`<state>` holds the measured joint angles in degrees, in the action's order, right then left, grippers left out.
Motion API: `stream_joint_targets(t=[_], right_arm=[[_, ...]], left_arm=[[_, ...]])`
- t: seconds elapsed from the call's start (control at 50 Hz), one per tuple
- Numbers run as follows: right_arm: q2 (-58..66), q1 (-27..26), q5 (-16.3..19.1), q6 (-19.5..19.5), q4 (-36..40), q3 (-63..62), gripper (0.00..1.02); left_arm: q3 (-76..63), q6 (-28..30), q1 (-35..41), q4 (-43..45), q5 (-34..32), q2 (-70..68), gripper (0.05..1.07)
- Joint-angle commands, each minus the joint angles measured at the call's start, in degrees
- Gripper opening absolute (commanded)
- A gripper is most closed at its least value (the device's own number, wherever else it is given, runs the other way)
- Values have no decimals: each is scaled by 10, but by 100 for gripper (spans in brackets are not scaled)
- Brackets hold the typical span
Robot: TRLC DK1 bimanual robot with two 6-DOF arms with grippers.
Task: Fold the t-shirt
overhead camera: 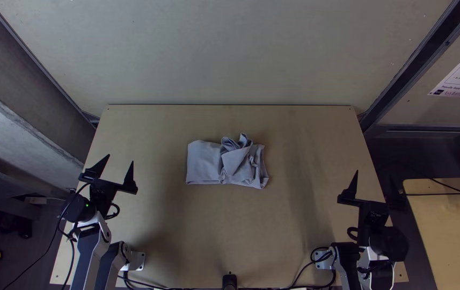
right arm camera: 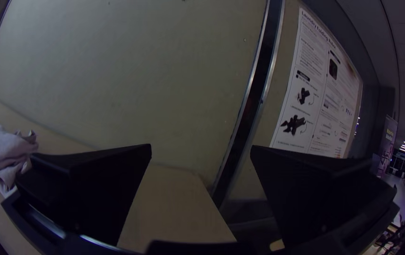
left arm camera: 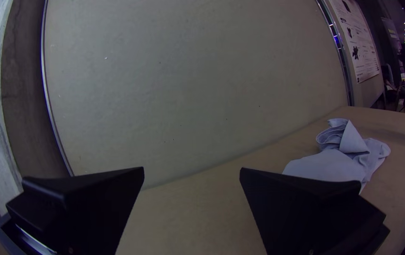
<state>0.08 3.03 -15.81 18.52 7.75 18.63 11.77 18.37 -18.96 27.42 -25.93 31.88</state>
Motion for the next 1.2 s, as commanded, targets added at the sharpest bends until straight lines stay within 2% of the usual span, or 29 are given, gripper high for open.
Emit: stream_joint_targets(t=[0.0, 0.14, 0.26, 0.5, 0.64, 0.76, 1.18], right_arm=[[-4, 17, 5, 12, -46, -37, 96], [-4, 26, 6, 23, -119, -90, 96], [-4, 29, 10, 21, -142, -111, 98], [-4, 22, 10, 20, -176, -138, 98], [-5, 22, 10, 15, -176, -161, 98], [-5, 16, 10, 16, -166, -174, 98], [0, -2, 13, 3, -100, -185, 98]], left_arm=[[-30, -11, 2, 26, -5, -1, 103], [-69, -4, 1, 54, -5, -17, 103], [-116, -4, 3, 73, -5, -63, 103], [-120, -5, 9, -22, -5, -136, 103], [-119, -4, 9, -96, -4, -204, 103], [-120, 7, 16, -220, -5, -322, 103], [-120, -5, 10, -237, -5, -314, 103]])
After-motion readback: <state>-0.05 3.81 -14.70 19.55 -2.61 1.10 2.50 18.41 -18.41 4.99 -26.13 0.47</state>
